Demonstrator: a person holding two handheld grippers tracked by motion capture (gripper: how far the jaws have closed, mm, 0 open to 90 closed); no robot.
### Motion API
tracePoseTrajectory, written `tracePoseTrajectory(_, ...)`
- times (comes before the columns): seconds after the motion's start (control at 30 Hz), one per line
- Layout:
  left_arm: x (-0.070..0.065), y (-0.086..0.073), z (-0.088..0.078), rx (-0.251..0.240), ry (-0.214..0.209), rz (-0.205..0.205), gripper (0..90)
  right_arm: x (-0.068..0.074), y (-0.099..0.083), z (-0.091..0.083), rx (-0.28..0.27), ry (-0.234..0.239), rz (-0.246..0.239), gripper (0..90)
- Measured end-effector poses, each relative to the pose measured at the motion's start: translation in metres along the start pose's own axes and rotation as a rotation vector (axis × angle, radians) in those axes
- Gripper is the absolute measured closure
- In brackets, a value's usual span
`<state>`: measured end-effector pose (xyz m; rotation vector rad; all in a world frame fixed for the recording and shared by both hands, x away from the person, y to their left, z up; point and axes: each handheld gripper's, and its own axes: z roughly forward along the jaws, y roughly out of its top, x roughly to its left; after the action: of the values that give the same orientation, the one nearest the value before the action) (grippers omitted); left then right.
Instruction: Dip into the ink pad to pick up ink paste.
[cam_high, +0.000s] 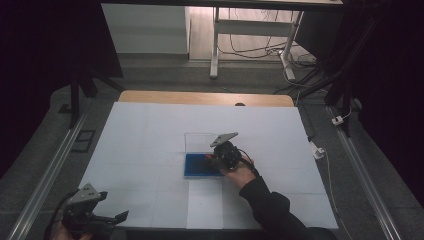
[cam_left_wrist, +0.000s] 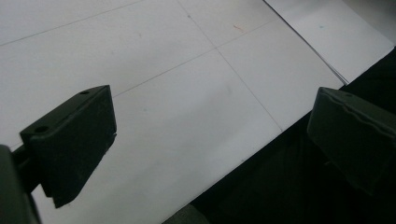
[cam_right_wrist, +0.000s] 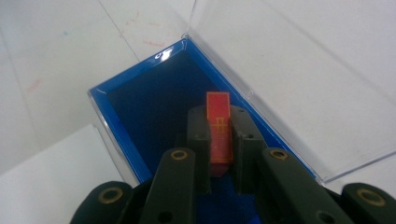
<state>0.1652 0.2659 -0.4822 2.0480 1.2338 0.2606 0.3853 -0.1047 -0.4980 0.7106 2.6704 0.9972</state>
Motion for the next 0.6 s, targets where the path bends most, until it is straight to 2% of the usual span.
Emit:
tracePoseTrajectory(0.03,0.000,0.000,0.000,0.001,0.001,0.000,1.7,0.008,0.001,0.000,0.004,-0.042,-0.039,81.4)
tracePoseTrajectory(0.1,0.000,0.000,0.000,0.002,0.000,0.000,1.8,0.010,0.001,0.001,0.006,-0.057,-0.048,81.4)
tracePoseTrajectory(0.13,0.000,0.000,0.000,0.002,0.000,0.000,1.8,0.012,0.001,0.001,0.007,-0.070,-0.073,81.4)
tracePoseTrajectory(0.17,0.000,0.000,0.000,0.002,-0.001,0.000,1.8,0.011,0.000,0.001,-0.006,-0.061,-0.050,81.4)
tracePoseTrajectory(0.2,0.000,0.000,0.000,0.002,-0.001,0.000,1.8,0.011,0.000,0.001,-0.006,-0.061,-0.050,81.4)
tracePoseTrajectory(0.23,0.001,0.000,0.000,0.001,-0.003,0.000,1.8,0.002,-0.004,0.000,-0.033,-0.010,0.002,81.3)
tracePoseTrajectory(0.27,0.001,0.000,0.000,0.001,-0.003,0.000,1.9,-0.001,-0.006,0.000,-0.042,0.008,0.026,81.3)
tracePoseTrajectory(0.33,0.001,0.000,0.000,0.002,-0.007,-0.004,1.9,-0.002,-0.007,0.000,-0.049,0.017,0.036,81.3)
tracePoseTrajectory(0.5,0.002,0.000,0.000,-0.003,-0.012,-0.013,1.8,0.003,-0.003,-0.001,-0.026,-0.018,-0.011,80.9)
tracePoseTrajectory(0.6,0.003,0.000,0.000,-0.005,-0.015,-0.014,1.8,0.002,-0.002,-0.001,-0.022,-0.010,0.004,80.7)
